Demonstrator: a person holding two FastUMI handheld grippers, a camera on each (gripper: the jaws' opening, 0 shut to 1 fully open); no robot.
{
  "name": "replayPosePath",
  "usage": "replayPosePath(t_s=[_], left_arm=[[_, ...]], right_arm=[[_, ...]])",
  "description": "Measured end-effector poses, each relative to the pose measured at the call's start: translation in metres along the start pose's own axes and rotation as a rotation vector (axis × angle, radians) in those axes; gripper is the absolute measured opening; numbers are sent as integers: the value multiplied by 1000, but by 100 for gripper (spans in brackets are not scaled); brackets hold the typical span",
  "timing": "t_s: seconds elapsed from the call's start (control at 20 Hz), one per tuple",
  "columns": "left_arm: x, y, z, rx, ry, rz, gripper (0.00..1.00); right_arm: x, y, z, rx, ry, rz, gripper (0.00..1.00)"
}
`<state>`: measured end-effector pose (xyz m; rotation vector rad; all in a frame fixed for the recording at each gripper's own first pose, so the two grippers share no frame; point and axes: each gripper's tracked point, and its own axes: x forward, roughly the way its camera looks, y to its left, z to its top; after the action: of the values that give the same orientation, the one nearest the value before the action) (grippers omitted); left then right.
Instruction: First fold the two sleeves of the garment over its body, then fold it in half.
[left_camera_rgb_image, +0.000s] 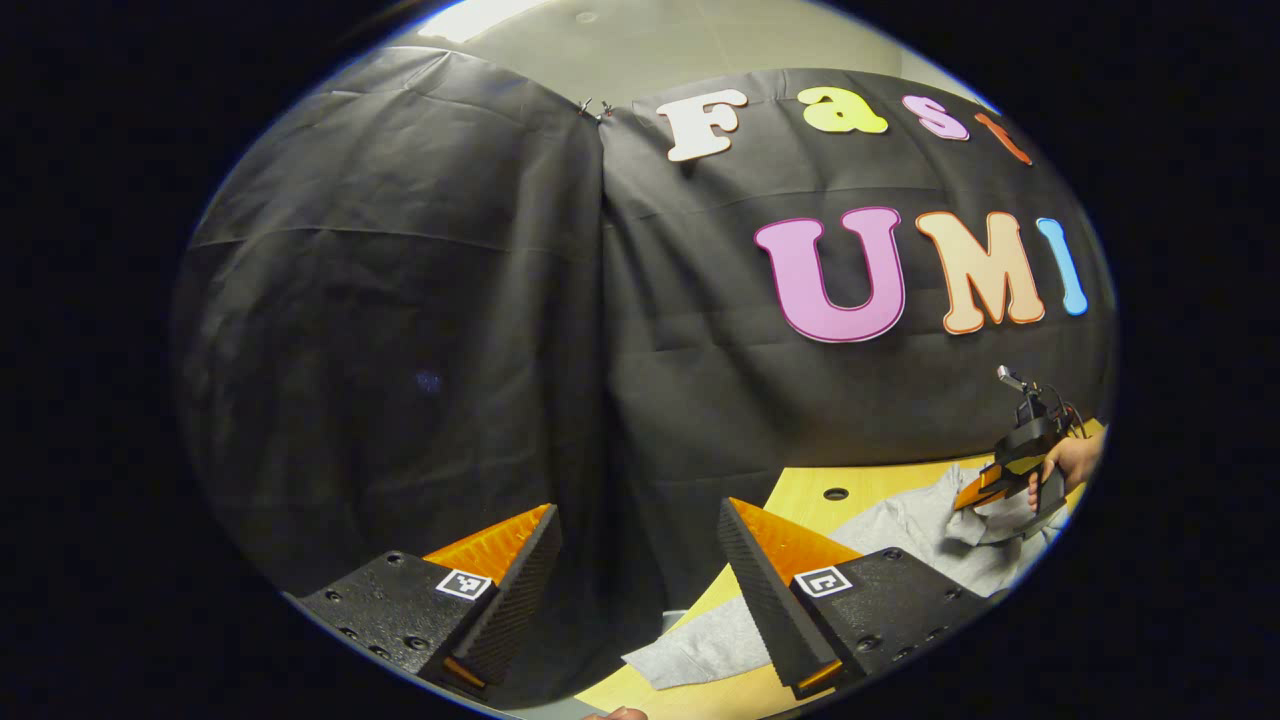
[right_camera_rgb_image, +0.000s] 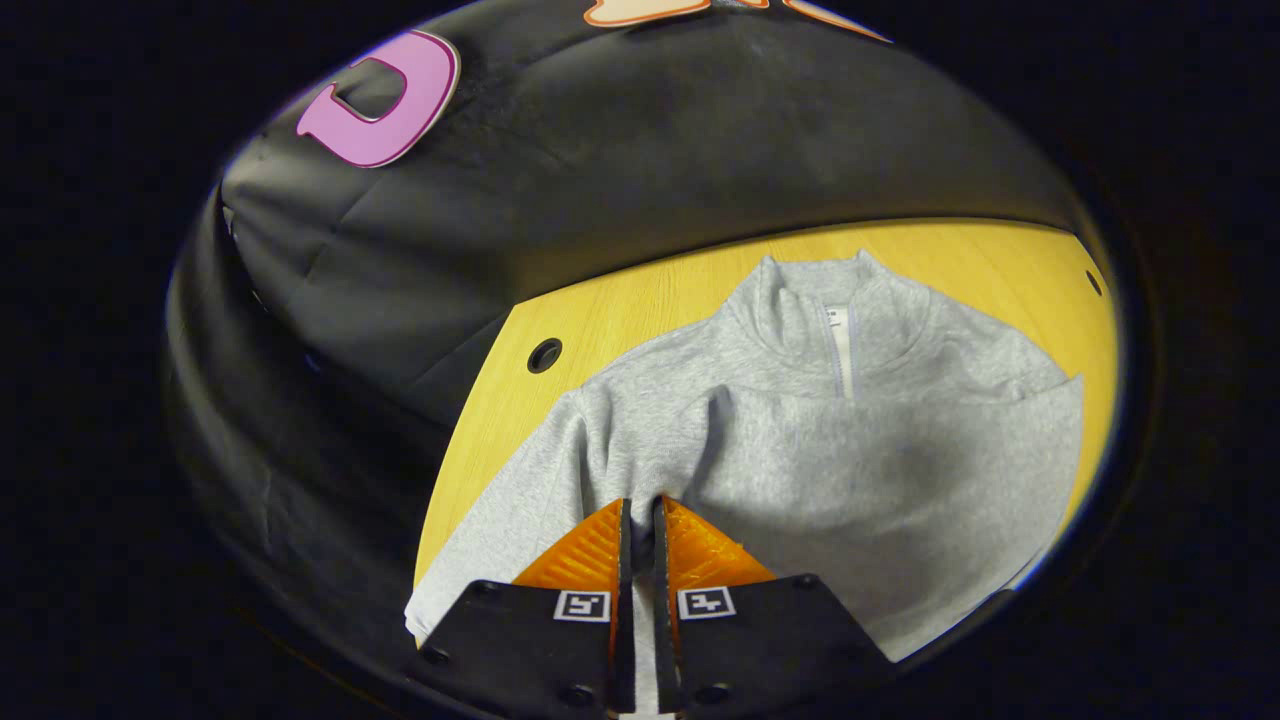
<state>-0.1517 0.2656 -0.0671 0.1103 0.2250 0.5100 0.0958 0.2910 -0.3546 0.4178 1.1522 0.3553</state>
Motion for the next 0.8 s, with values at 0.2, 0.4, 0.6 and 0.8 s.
replayPosePath(t_s=[0.2, 0.4, 0.6, 0.8], left_arm=[[4, 1, -27, 2, 46, -13, 94], [11, -8, -63, 6, 110, -48, 94], [19, -18, -106, 7, 203, -96, 94], [23, -32, -160, 5, 337, -156, 94]], right_arm=[[-6, 53, -3, 111, 14, 182, 30], [-32, 68, 35, 58, -155, 221, 97], [-44, 59, 49, 46, -229, 206, 97], [-56, 44, 55, 72, -260, 168, 97]])
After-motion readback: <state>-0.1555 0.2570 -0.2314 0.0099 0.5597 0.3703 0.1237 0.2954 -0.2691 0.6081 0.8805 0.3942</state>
